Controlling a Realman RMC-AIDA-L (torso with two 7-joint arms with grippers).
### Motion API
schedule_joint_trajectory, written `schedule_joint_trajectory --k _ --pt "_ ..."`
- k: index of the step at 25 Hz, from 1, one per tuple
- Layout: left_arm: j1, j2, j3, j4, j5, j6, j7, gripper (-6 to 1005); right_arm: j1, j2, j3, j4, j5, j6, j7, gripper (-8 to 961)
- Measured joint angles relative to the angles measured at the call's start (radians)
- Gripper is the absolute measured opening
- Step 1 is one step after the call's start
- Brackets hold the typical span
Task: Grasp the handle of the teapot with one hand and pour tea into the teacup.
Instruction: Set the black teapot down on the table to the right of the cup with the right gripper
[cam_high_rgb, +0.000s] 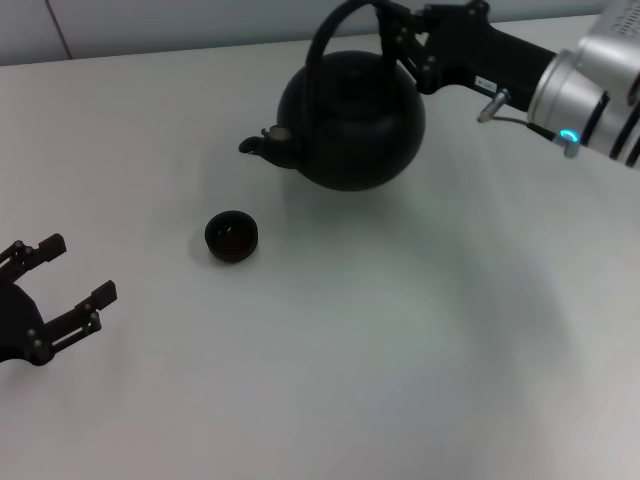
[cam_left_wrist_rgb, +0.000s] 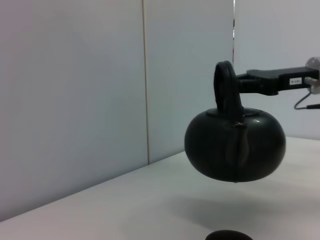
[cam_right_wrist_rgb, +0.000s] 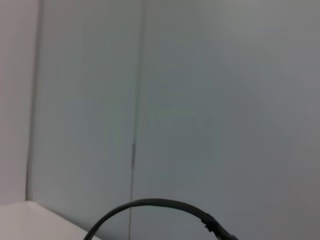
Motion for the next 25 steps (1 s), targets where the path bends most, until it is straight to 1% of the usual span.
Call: schedule_joint_trajectory --k 3,7,8,9,11,13,17,18,25 --pt "-0.004 0.000 -0.001 0.000 0.000 0.000 0.000 812 -0.031 0.001 0.004 0.018 0.027 -0.002 0.051 139" --pt "-0.008 0.000 -0.001 0.000 -0.001 0.000 0.000 812 -0.052 0.002 0.003 0.029 0.061 -0.005 0.049 145" --pt "-0.009 0.000 -0.001 0.000 -0.001 0.000 0.000 812 -0.069 0.003 0.002 0.037 0.091 -0.010 0.045 147" --pt "-0.009 0.000 -0.001 0.000 -0.001 0.000 0.000 813 -0.069 0.003 0.002 0.037 0.091 -0.010 0.045 149" --pt "-0.010 0.000 -0.001 0.000 -0.002 0.000 0.000 813 -0.091 0.003 0.003 0.043 0.116 -0.017 0.037 152" --pt "-0.011 0.000 0.000 0.000 -0.002 0.000 0.000 813 -0.123 0.003 0.004 0.052 0.152 -0.031 0.009 155" --pt "-0.011 0.000 -0.001 0.000 -0.002 0.000 0.000 813 -0.147 0.004 0.005 0.063 0.164 -0.038 -0.010 161" --pt "-0.011 0.000 0.000 0.000 -0.002 0.000 0.000 813 -0.160 0.005 0.006 0.079 0.183 -0.039 -0.048 162" --pt "-0.014 0.000 0.001 0.000 -0.002 0.003 0.000 813 -0.180 0.005 0.006 0.123 0.211 -0.039 -0.171 173"
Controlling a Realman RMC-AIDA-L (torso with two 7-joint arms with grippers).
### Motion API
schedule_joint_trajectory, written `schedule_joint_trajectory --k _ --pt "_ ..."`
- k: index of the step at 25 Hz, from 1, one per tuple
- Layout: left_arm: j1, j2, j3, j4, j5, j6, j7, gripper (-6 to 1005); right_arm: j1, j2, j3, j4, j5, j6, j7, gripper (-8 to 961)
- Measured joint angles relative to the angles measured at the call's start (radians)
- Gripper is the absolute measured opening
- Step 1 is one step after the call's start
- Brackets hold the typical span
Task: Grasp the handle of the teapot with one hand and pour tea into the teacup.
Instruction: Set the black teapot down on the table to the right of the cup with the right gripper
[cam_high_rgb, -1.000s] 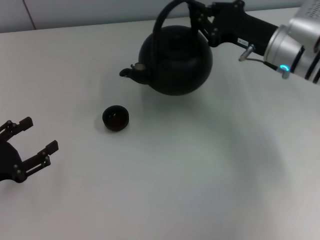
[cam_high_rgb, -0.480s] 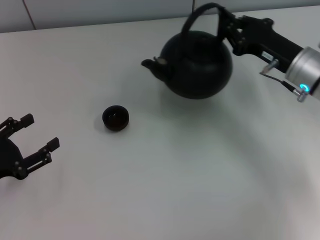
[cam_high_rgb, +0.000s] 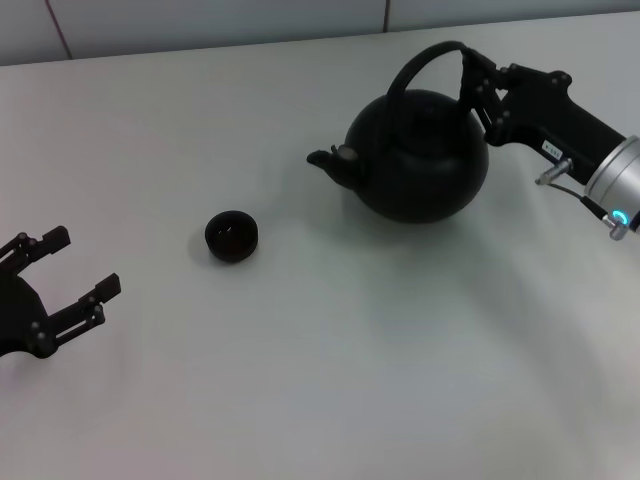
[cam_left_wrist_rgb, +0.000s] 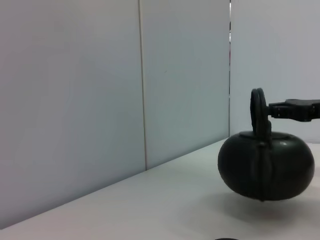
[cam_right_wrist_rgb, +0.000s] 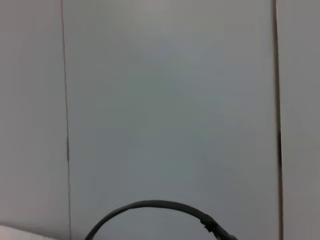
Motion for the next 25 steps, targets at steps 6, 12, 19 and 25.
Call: schedule_joint_trajectory --k 6,12,19,25 --pt "-0.001 0.000 0.001 0.000 0.000 0.001 0.000 813 -0.002 0.000 0.003 0.034 0.014 0.008 -0.097 182" --pt "0.000 0.000 -0.001 0.000 0.000 0.002 0.000 812 -0.003 0.000 0.000 0.036 0.015 0.014 -0.117 191" --pt "0.000 0.000 -0.002 0.000 0.000 0.002 0.001 812 -0.004 0.000 0.006 0.061 0.015 0.019 -0.173 202" --pt "0.001 0.000 -0.002 0.000 0.000 0.002 0.000 812 -0.003 -0.002 0.010 0.070 0.015 0.020 -0.177 211"
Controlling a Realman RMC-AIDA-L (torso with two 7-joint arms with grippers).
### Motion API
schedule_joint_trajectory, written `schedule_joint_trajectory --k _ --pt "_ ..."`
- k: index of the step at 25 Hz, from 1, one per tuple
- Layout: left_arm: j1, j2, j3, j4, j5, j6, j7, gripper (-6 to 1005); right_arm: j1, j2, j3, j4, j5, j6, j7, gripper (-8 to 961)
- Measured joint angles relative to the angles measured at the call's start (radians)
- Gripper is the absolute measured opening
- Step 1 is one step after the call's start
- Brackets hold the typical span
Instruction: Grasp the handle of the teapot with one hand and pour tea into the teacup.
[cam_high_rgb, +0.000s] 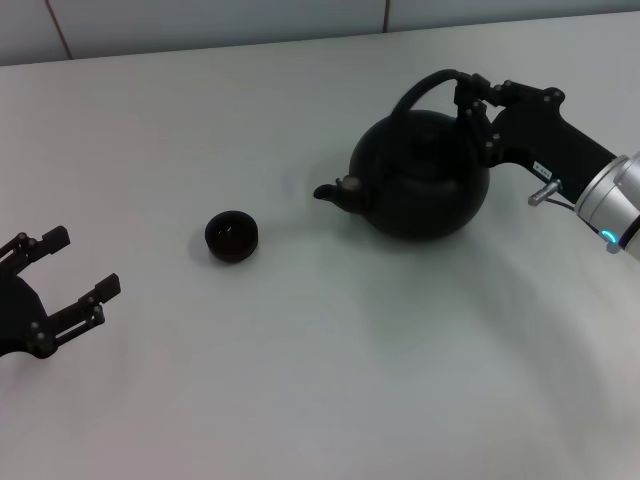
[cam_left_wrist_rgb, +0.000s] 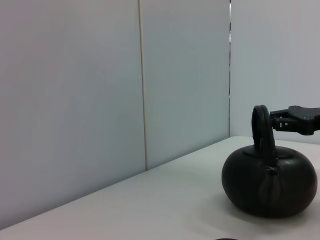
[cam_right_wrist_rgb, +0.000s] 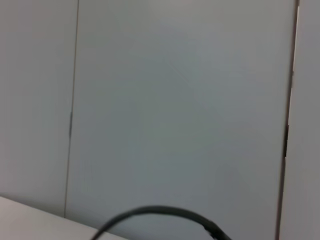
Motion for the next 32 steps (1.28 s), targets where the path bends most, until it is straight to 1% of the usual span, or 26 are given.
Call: schedule_joint_trajectory --k 6,12,13,14,17,20,23,29,32 --pt "-0.001 0.000 0.000 0.000 0.000 -0.001 0.000 812 -0.006 0.001 0.016 0.002 0.011 -0.015 -0.001 220" --pt "-0.001 0.000 0.000 0.000 0.000 -0.002 0.000 812 -0.025 0.001 0.022 0.003 0.012 -0.036 -0.002 441" --pt "-0.001 0.000 0.003 0.000 0.000 0.001 0.000 813 -0.050 0.001 0.025 0.003 0.013 -0.071 -0.002 481" --pt "-0.001 0.000 0.003 0.000 0.000 0.001 0.000 813 -0.050 0.001 0.025 0.003 0.013 -0.071 -0.002 522" --pt "-0.001 0.001 0.008 0.000 0.000 0.002 0.000 813 -0.104 0.001 0.046 0.007 0.014 -0.148 -0.001 643" --pt "-0.002 0.003 0.007 0.000 0.000 0.004 0.000 813 -0.170 0.001 0.109 0.043 0.014 -0.225 0.001 643" --pt "-0.006 0.003 0.007 0.000 0.001 0.006 0.000 813 -0.228 0.002 0.143 0.077 0.014 -0.262 -0.003 643" --pt "-0.009 0.002 0.008 0.000 0.005 0.006 -0.001 813 -0.240 0.001 0.144 0.081 0.014 -0.270 0.004 643" --pt "-0.012 0.004 0.009 0.000 0.007 0.010 -0.002 813 -0.249 -0.003 0.131 0.062 0.002 -0.308 0.025 643"
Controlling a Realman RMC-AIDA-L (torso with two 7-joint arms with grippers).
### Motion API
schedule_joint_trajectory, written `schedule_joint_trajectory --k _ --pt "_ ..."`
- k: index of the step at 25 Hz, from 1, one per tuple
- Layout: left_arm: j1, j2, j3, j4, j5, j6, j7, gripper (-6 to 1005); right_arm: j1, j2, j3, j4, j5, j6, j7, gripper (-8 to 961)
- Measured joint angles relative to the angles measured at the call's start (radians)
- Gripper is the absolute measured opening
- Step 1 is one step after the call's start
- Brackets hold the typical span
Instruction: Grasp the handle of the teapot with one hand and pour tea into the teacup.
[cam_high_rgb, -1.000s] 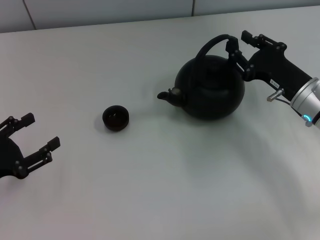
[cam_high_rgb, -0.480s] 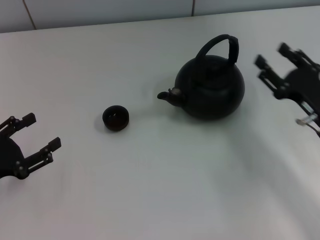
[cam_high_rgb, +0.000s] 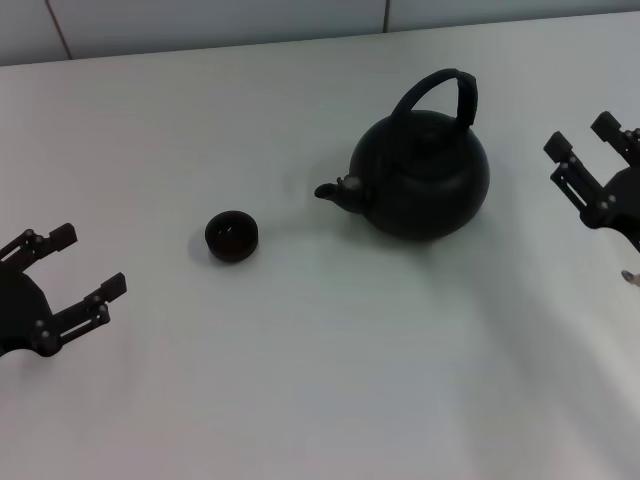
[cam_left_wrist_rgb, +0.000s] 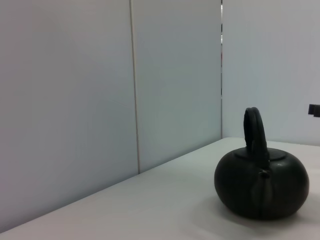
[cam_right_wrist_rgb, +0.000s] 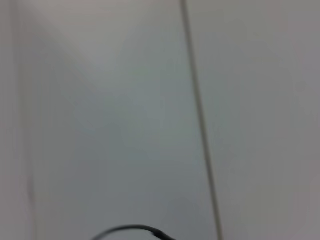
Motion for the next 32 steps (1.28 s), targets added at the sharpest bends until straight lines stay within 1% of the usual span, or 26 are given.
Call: schedule_joint_trajectory --k 1,2,4,5,6,7,10,11,14,16,17,18,19,20,21,22,23,24,26,28,29,32 --pt "-0.001 0.000 0.001 0.000 0.001 0.001 0.000 813 -0.009 -0.005 -0.036 -0.048 -0.047 -0.046 0.032 643" --pt "-0.003 0.001 0.003 0.000 0.003 0.004 -0.001 813 -0.009 -0.005 -0.036 -0.048 -0.047 -0.046 0.032 643" --pt "-0.006 0.003 0.010 0.000 0.005 0.008 -0.005 813 -0.014 -0.007 -0.085 -0.126 -0.128 -0.086 0.103 643" --pt "-0.009 0.004 0.018 0.000 0.006 0.009 -0.012 813 -0.014 -0.008 -0.109 -0.174 -0.175 -0.101 0.147 643" --pt "-0.010 0.005 0.021 0.000 0.006 0.010 -0.016 813 -0.010 -0.009 -0.147 -0.262 -0.279 -0.123 0.240 643" --pt "-0.011 0.006 0.024 0.000 0.006 0.013 -0.020 812 -0.010 -0.009 -0.147 -0.262 -0.279 -0.123 0.240 643" --pt "-0.011 0.008 0.027 0.000 0.006 0.020 -0.027 812 0.004 -0.007 -0.175 -0.347 -0.414 -0.122 0.319 643" --pt "-0.011 0.011 0.033 0.000 0.007 0.027 -0.032 812 0.016 -0.005 -0.177 -0.373 -0.476 -0.103 0.333 643" --pt "-0.011 0.012 0.038 0.001 0.010 0.029 -0.039 812 0.027 -0.006 -0.176 -0.383 -0.496 -0.096 0.343 643" --pt "-0.013 0.018 0.043 0.007 0.016 0.032 -0.059 812 0.037 -0.008 -0.176 -0.408 -0.499 -0.097 0.365 643" --pt "-0.018 0.024 0.047 0.011 0.017 0.036 -0.073 812 0.041 -0.007 -0.179 -0.430 -0.505 -0.099 0.381 643" --pt "-0.023 0.034 0.064 0.020 0.019 0.043 -0.098 812 0.044 -0.007 -0.183 -0.452 -0.515 -0.101 0.398 643" --pt "-0.023 0.034 0.064 0.020 0.019 0.043 -0.098 813 0.049 -0.007 -0.192 -0.478 -0.531 -0.105 0.420 643" --pt "-0.041 0.065 0.131 0.048 0.020 0.058 -0.181 813 0.055 -0.007 -0.201 -0.510 -0.552 -0.111 0.449 643" --pt "-0.057 0.088 0.183 0.069 0.019 0.064 -0.246 813 0.064 -0.008 -0.219 -0.550 -0.580 -0.122 0.488 643" --pt "-0.057 0.088 0.183 0.069 0.019 0.064 -0.246 813 0.071 -0.009 -0.234 -0.588 -0.608 -0.133 0.525 643" --pt "-0.071 0.107 0.227 0.081 0.021 0.067 -0.297 813 0.077 -0.010 -0.244 -0.612 -0.623 -0.138 0.546 643" --pt "-0.100 0.143 0.305 0.100 0.023 0.067 -0.382 813 0.086 -0.010 -0.258 -0.648 -0.652 -0.147 0.582 643" --pt "-0.121 0.163 0.343 0.125 0.048 0.064 -0.439 813 0.107 -0.010 -0.280 -0.711 -0.707 -0.163 0.636 643" --pt "-0.129 0.165 0.349 0.144 0.067 0.063 -0.457 812 0.112 -0.009 -0.284 -0.722 -0.717 -0.165 0.644 643" --pt "-0.135 0.161 0.344 0.179 0.102 0.064 -0.469 812 0.114 -0.007 -0.284 -0.725 -0.720 -0.165 0.647 643" --pt "-0.140 0.156 0.345 0.193 0.123 0.063 -0.473 812 0.115 -0.005 -0.285 -0.728 -0.720 -0.164 0.648 643"
